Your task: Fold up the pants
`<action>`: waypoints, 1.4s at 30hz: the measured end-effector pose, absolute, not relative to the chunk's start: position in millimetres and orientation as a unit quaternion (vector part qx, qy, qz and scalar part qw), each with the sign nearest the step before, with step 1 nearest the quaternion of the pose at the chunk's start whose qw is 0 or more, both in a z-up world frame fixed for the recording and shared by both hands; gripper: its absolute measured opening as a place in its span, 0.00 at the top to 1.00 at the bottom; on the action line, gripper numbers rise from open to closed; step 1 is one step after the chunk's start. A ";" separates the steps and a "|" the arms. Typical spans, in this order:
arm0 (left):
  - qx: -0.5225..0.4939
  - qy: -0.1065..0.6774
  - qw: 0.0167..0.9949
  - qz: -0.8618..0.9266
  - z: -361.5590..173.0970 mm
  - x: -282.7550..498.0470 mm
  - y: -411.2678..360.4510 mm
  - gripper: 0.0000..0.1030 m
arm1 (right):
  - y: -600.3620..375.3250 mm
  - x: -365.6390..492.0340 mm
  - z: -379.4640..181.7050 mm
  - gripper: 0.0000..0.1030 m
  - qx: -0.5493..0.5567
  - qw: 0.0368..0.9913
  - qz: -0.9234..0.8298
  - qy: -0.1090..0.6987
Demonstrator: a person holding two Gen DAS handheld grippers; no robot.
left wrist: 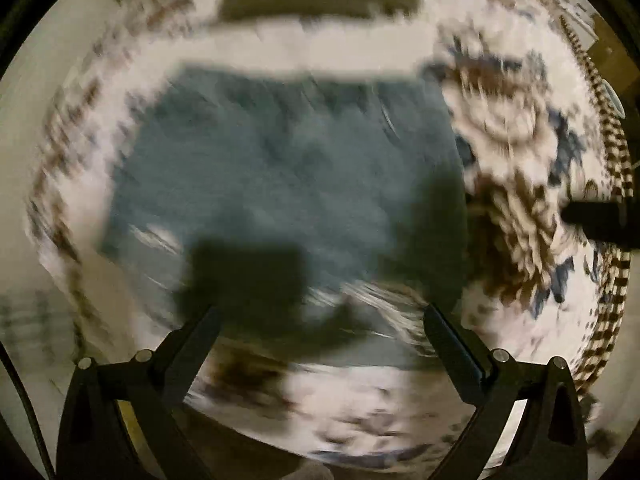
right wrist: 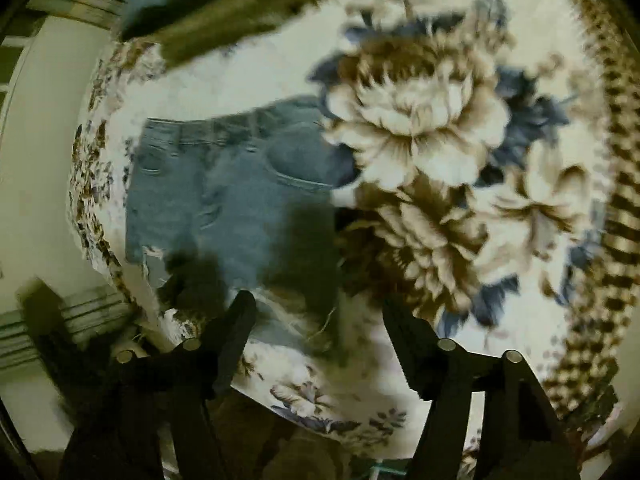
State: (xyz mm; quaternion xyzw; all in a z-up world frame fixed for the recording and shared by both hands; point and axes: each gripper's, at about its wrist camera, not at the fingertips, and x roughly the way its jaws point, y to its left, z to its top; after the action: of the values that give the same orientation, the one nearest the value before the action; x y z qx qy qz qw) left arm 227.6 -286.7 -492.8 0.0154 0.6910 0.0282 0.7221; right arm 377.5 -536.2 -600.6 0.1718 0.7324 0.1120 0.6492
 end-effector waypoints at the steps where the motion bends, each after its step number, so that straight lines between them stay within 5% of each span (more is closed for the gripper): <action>1: 0.001 0.699 0.714 0.025 -505.8 223.6 -295.0 0.00 | -536.9 383.5 -613.5 0.30 0.178 0.642 0.119 0.736; 10: 0.038 0.697 0.715 0.037 -590.2 196.2 -359.6 0.03 | -504.9 446.7 -712.8 0.28 0.144 0.599 0.201 0.762; 13: 0.035 0.677 0.735 0.025 -586.4 197.4 -362.7 0.15 | -489.4 463.8 -734.9 0.28 0.138 0.593 0.213 0.764; 17: 0.031 0.650 0.759 -0.020 -563.1 196.8 -367.6 0.93 | -472.5 474.6 -743.4 0.29 0.170 0.596 0.225 0.752; 18: 0.032 0.650 0.758 -0.029 -558.3 197.4 -368.2 0.97 | -469.5 476.8 -740.9 0.44 0.180 0.610 0.227 0.738; 19: 0.034 0.652 0.756 -0.037 -553.0 199.1 -367.7 0.98 | -467.6 477.2 -738.0 0.76 0.186 0.616 0.230 0.730; 22: 0.020 0.646 0.761 -0.044 -532.3 206.2 -352.3 0.98 | -463.2 478.7 -725.9 0.90 0.203 0.624 0.217 0.723; 32: -0.059 0.610 0.788 -0.061 -422.7 211.7 -256.6 0.98 | -432.0 478.7 -634.9 0.91 0.217 0.648 0.206 0.701; 42: -0.107 0.578 0.809 0.014 -424.7 217.8 -102.6 0.98 | -280.3 501.4 -585.8 0.91 0.203 0.669 0.232 0.677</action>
State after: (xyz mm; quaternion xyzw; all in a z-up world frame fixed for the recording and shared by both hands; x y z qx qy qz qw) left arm 217.8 -102.6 -424.7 -0.1072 0.5784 0.0137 0.8085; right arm 501.4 -280.3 -585.8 0.2035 0.6767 0.2315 0.6686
